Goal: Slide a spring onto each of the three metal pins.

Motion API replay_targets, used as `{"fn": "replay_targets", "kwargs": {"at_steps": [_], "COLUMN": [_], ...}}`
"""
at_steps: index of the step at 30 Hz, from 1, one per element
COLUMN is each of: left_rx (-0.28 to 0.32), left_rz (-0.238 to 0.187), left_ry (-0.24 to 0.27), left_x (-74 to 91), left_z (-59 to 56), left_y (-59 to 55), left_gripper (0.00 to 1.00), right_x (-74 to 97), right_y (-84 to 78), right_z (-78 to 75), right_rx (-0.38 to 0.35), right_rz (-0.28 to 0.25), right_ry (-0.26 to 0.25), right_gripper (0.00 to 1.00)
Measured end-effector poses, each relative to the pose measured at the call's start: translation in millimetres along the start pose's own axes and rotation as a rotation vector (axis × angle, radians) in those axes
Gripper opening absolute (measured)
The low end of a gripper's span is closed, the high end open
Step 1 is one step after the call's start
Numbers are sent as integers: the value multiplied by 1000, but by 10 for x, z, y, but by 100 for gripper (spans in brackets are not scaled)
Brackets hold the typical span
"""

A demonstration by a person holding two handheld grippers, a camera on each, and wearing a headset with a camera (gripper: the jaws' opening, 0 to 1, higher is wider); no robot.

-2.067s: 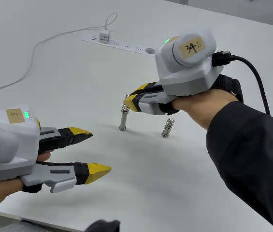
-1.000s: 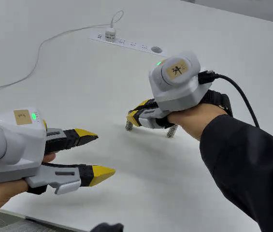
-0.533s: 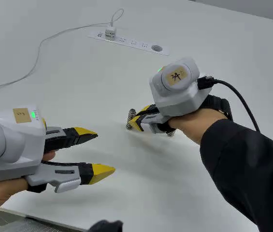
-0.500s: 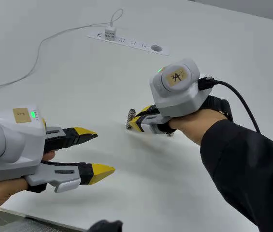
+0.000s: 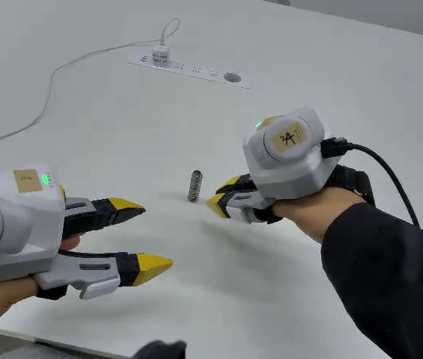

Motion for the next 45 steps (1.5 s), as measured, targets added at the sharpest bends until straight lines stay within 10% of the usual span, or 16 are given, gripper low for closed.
{"fn": "replay_targets", "kwargs": {"at_steps": [45], "left_rx": [-18], "left_rz": [21], "left_ry": [-37], "left_x": [-28], "left_z": [-81], "left_y": [45], "left_gripper": [52], "right_x": [833], "right_y": [-683], "right_z": [73], "right_rx": [-117], "right_rz": [-98], "right_ry": [-92], "right_gripper": [30]}}
Point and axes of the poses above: the centre of the closed fingertips' face, and the gripper's own axes: x roughly backward along the fingers, z roughly to its left, y roughly out of its top, the point moved 6 cm from there along x, roughly backward along the fingers, and after that the axes turned 1 degree about x, right-handed, at the moved point
